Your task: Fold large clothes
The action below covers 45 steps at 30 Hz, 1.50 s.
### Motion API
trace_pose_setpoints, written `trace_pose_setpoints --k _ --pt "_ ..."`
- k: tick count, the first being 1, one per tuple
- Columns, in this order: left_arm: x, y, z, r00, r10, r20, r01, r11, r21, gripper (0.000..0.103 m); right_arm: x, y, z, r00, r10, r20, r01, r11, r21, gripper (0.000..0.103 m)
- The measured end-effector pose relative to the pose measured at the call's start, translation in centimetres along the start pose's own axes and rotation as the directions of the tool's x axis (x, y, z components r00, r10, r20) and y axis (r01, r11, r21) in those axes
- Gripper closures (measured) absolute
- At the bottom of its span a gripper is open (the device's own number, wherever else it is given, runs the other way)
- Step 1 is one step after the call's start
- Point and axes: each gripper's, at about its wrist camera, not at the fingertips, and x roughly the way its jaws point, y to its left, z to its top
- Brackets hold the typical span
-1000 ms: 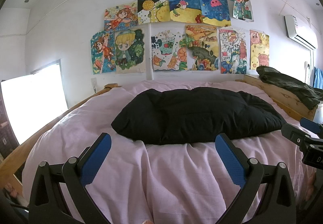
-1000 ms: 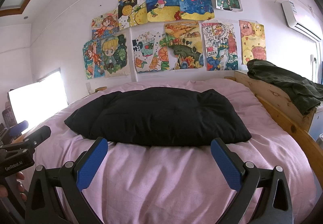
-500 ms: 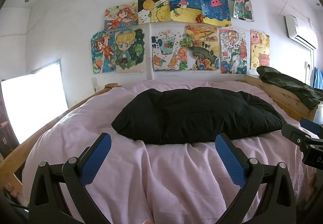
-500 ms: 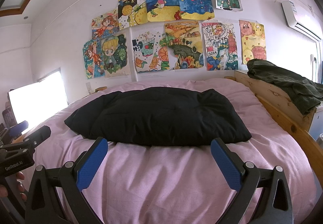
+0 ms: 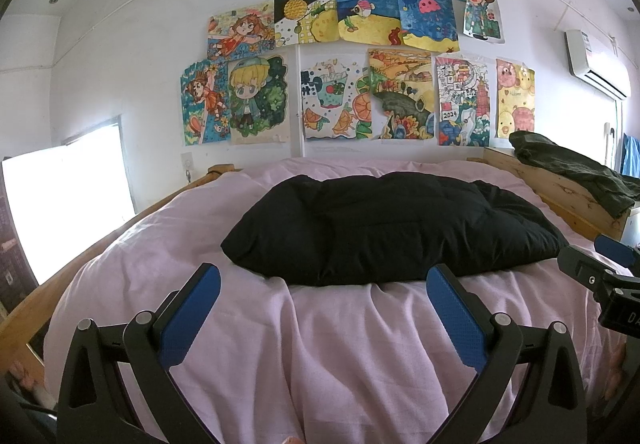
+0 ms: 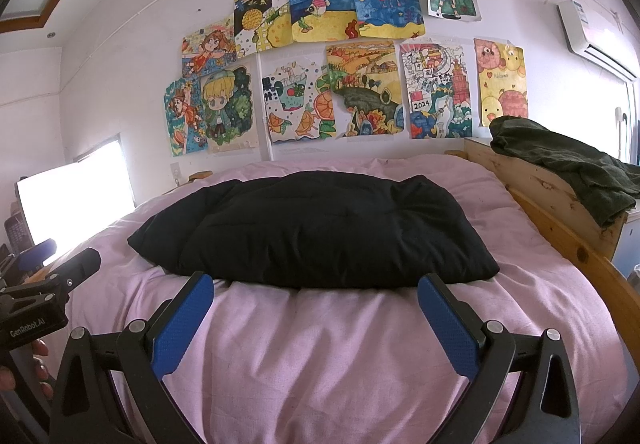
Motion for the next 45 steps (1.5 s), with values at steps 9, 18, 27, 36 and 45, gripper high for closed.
trace_pose_setpoints --k 9,18,27,36,45 --pt "0.02 0.11 0.01 1.000 -0.002 -0.001 0.002 1.000 -0.001 0.002 0.01 0.02 -0.01 1.000 -0.001 -0.001 0.001 1.000 0.001 0.000" --pt "0.02 0.11 0.04 1.000 -0.001 -0.002 0.001 1.000 -0.001 0.002 -0.02 0.02 0.01 1.000 -0.001 -0.001 0.001 1.000 0.001 0.000" --pt "0.02 0.00 0.06 1.000 0.001 -0.004 -0.001 1.000 -0.001 0.002 0.01 0.05 0.01 1.000 -0.001 -0.002 0.001 1.000 0.001 0.000" --pt "-0.41 -0.27 0.06 0.999 0.012 -0.048 -0.013 1.000 -0.015 0.002 0.01 0.09 0.02 1.000 -0.001 -0.002 0.001 1.000 0.001 0.000" --pt "-0.38 0.40 0.22 0.996 0.039 -0.085 -0.044 0.997 -0.066 0.002 -0.01 0.18 0.05 1.000 -0.002 -0.002 0.002 1.000 0.000 0.000"
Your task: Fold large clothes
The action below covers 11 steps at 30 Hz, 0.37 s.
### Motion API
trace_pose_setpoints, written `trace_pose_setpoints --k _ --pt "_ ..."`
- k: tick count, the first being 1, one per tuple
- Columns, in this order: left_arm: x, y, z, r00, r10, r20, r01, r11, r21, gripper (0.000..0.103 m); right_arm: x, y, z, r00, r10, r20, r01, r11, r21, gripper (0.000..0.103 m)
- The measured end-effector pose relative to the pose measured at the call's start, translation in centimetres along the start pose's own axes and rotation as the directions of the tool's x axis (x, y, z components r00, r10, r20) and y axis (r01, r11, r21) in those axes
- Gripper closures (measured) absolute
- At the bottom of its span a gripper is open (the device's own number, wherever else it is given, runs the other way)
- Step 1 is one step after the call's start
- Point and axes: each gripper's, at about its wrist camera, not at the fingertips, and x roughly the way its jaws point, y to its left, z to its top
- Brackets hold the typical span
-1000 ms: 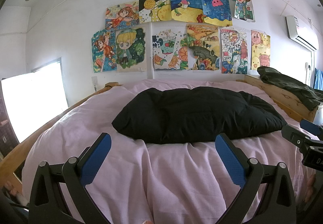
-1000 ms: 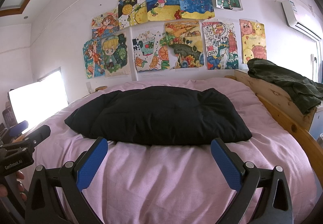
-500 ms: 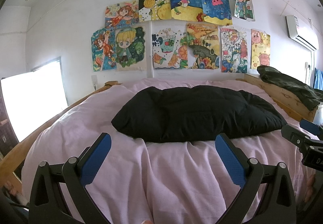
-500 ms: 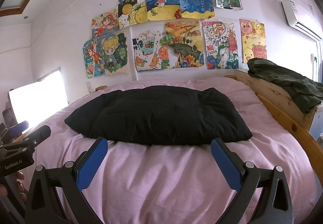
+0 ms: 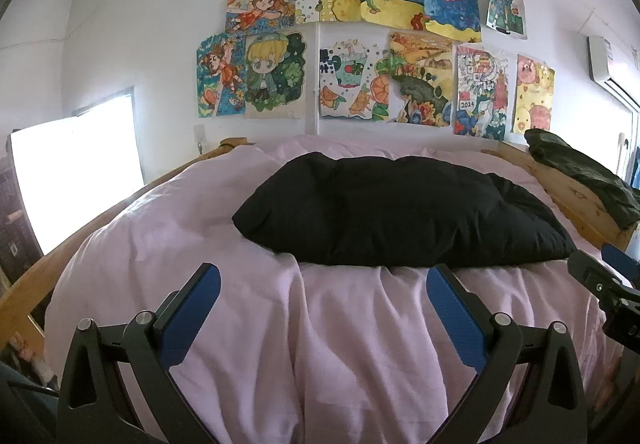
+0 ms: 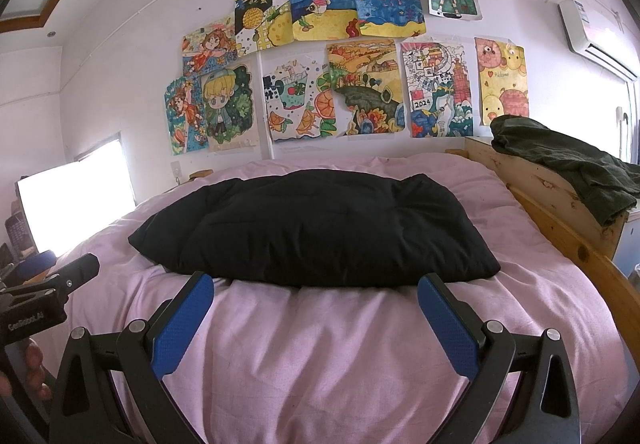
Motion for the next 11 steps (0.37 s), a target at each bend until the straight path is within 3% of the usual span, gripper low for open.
trace_pose_setpoints --k 11 --pt "-0.13 -0.27 -0.02 1.000 -0.003 -0.016 0.003 1.000 -0.005 0.002 0.03 -0.01 -0.03 1.000 0.001 -0.003 -0.001 1.000 -0.001 0.000"
